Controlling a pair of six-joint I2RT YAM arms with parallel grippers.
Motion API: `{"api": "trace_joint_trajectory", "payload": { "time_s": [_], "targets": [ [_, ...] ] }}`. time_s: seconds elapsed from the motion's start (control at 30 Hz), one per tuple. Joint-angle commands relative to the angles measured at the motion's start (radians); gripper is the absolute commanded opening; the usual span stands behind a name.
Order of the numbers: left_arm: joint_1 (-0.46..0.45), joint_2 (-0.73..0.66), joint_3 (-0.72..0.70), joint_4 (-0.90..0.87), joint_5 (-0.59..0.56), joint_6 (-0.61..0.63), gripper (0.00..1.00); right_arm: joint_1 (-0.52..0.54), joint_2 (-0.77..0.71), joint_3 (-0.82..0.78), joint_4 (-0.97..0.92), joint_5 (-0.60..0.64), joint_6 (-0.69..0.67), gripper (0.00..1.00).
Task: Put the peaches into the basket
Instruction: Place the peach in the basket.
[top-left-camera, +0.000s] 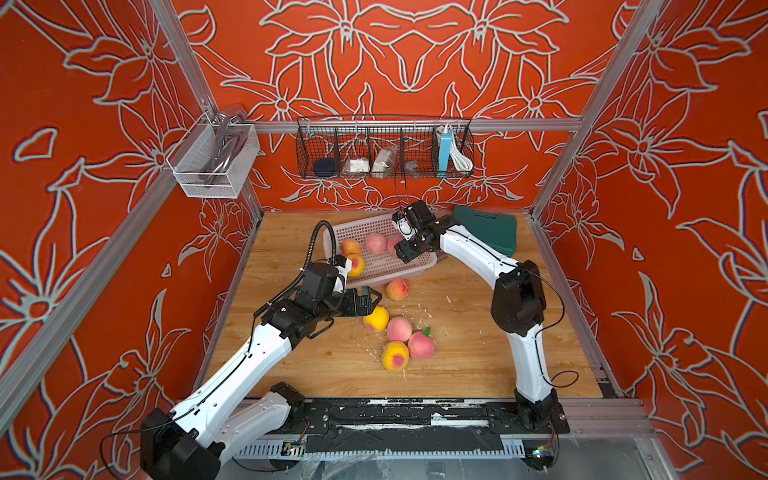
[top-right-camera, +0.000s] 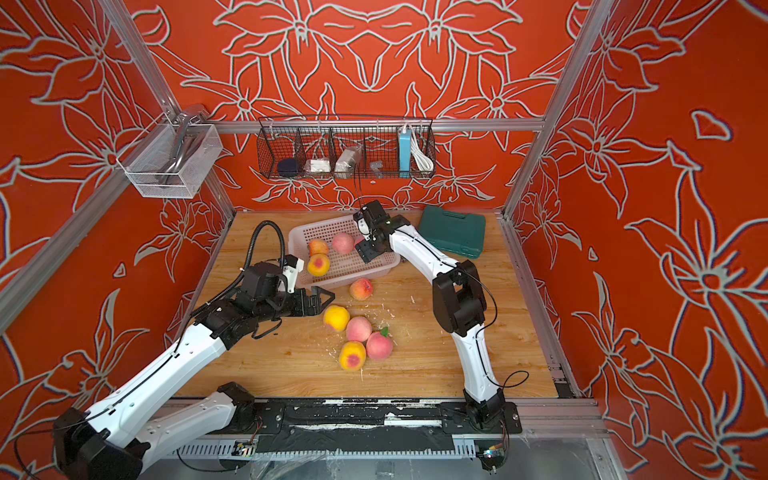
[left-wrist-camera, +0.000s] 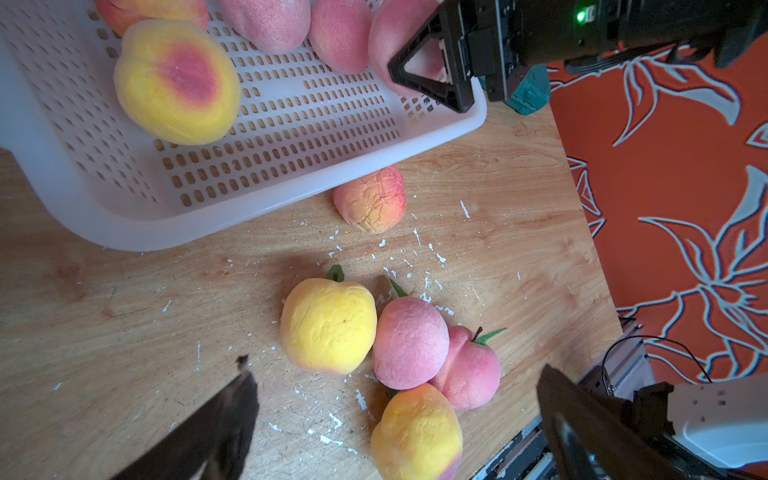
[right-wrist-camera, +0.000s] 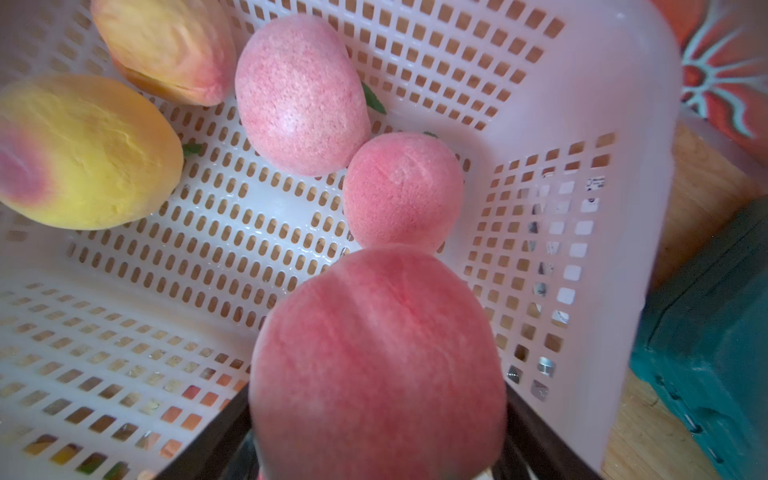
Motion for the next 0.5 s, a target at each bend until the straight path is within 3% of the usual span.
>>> {"api": "trace_joint_trajectory", "payload": {
  "time_s": [0.0,0.47],
  "targets": [
    [0.008,0.001,-0.018,0.010,0.001,0.004,0.98,-0.004,0.024,0.009,-0.028,0.013,-0.017,0.78],
    [0.008,0.043,-0.041,0.021,0.017,-0.005,0.98,-0.007,0.084,0.044,-0.059,0.019,-0.027,0.78]
  ]
}}
